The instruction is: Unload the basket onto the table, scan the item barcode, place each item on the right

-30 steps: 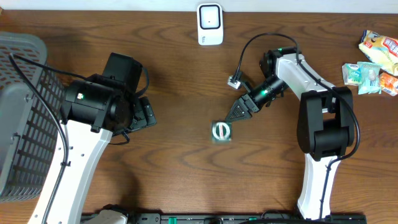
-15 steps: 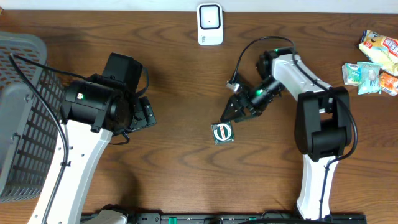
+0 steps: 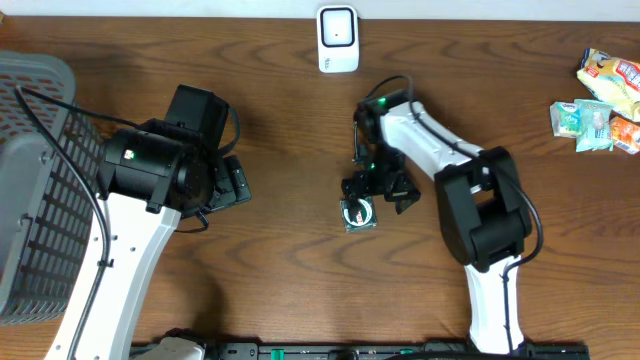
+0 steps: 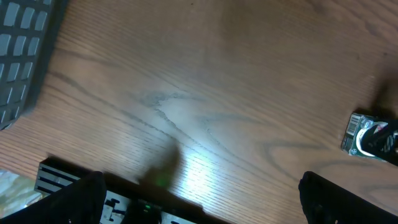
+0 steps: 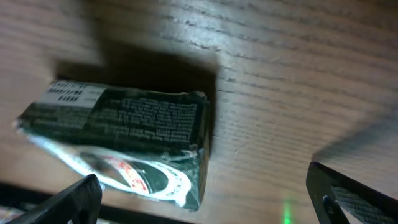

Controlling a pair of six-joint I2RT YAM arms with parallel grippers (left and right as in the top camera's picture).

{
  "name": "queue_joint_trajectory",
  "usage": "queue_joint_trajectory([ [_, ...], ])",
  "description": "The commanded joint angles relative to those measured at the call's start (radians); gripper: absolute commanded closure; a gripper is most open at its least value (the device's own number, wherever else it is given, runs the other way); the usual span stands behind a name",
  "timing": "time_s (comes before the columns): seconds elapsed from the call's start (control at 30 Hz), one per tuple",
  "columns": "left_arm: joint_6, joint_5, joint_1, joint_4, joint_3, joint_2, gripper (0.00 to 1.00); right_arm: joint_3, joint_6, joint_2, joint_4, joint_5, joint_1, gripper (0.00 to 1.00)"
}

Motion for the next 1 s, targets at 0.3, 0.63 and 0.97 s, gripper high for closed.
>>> queue_joint_trajectory([
  [0.3, -0.009, -0.003, 0.004, -0.003, 0.005, -0.005, 0.02, -0.001, 0.089, 0.01, 0.013, 0.074, 0.097, 0.01],
  [0.63, -0.009, -0.003, 0.004, -0.003, 0.005, -0.005, 0.03, 0.072, 0.1, -0.005, -0.039, 0.095, 0.064, 0.01],
  [0.97, -0.009, -0.003, 0.004, -0.003, 0.005, -0.005, 0.02, 0.189, 0.08, -0.011, -0.139, 0.138, 0.064, 0.01],
])
